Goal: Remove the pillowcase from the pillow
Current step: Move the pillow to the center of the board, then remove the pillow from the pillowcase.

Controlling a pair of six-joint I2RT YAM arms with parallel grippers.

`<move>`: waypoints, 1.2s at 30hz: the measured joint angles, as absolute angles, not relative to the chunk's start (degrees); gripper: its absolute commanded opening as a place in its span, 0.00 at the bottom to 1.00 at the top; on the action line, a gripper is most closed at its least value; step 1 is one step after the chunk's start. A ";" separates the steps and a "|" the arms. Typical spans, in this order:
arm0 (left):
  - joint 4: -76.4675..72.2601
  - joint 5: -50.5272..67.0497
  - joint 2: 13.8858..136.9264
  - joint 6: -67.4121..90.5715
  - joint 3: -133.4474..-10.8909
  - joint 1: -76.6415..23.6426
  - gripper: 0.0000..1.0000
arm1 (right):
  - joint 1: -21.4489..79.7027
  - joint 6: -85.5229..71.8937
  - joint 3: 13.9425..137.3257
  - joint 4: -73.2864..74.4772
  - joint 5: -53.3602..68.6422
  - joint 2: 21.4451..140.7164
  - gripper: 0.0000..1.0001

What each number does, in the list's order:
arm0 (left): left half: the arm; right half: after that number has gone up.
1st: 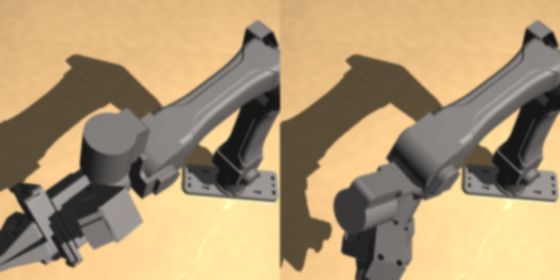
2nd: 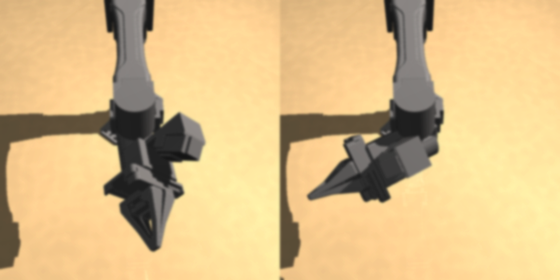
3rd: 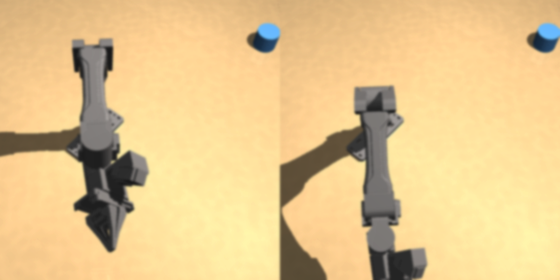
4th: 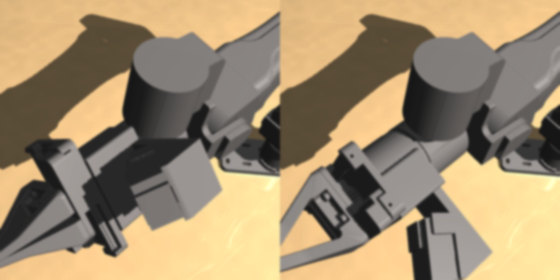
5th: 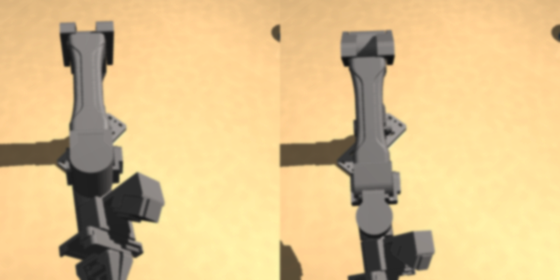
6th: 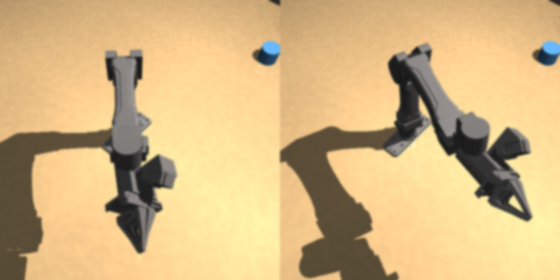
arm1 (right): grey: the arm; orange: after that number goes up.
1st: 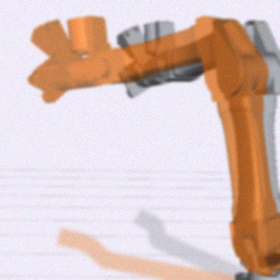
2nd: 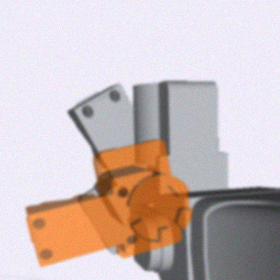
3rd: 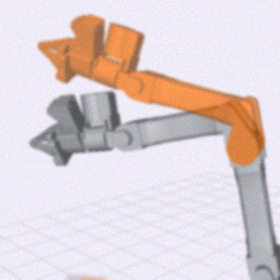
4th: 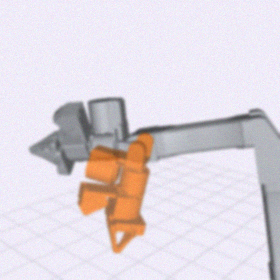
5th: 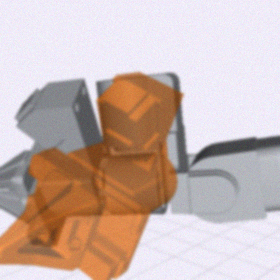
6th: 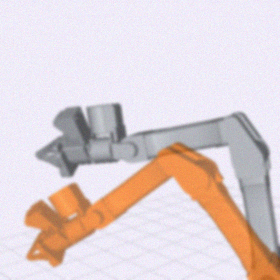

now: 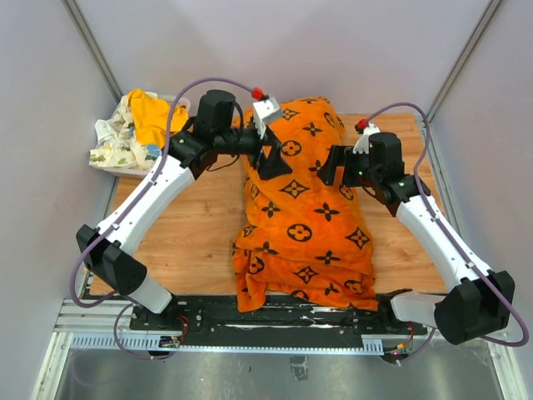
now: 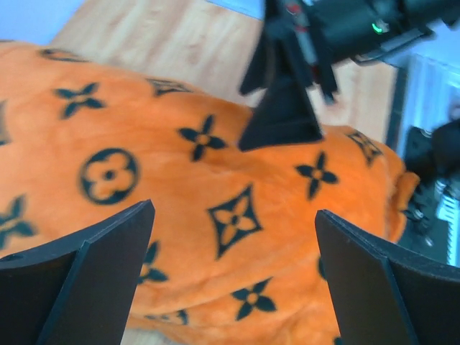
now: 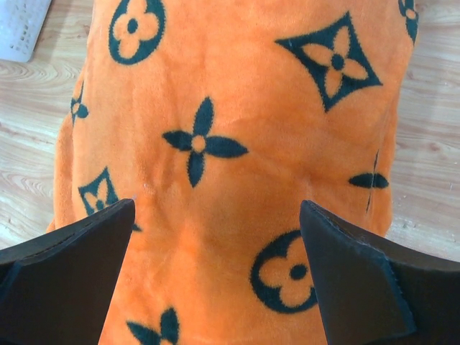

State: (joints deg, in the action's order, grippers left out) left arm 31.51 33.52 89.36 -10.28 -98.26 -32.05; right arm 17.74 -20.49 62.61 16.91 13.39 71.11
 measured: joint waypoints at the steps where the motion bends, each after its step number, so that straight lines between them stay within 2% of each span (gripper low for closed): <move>1: 31.14 36.97 88.90 -11.31 -96.51 -32.08 0.99 | 17.74 -20.49 62.61 17.52 13.37 70.67 0.98; 4: 21.02 41.71 83.29 -7.94 -83.13 -32.21 0.99 | 17.74 -20.32 62.35 18.39 13.26 68.77 0.98; 8: 4.14 33.69 72.71 2.11 -66.08 -32.40 0.99 | 17.72 -19.88 60.12 18.22 13.23 64.77 0.98; 12: 0.19 22.50 70.72 6.57 -67.05 -34.39 0.99 | 17.65 -19.86 59.07 20.56 13.28 62.26 0.98; 17: 4.12 6.33 71.70 5.48 -69.84 -42.89 0.99 | 17.65 -19.90 60.93 27.24 13.45 61.08 0.99; 21: 8.21 0.93 73.69 4.34 -71.05 -43.94 0.99 | 17.76 -20.14 57.78 29.58 14.44 58.67 0.98; 28: 8.12 2.35 74.32 0.51 -66.87 -45.67 0.99 | 26.06 -17.45 56.42 32.95 11.33 58.46 0.99; 34: 7.03 8.67 64.84 -0.82 -54.68 -50.94 0.99 | 30.48 -13.10 56.40 36.93 6.92 54.96 0.99; 36: 6.22 10.90 62.22 0.14 -52.51 -51.27 0.99 | 30.50 -12.45 56.40 38.39 5.76 54.46 0.95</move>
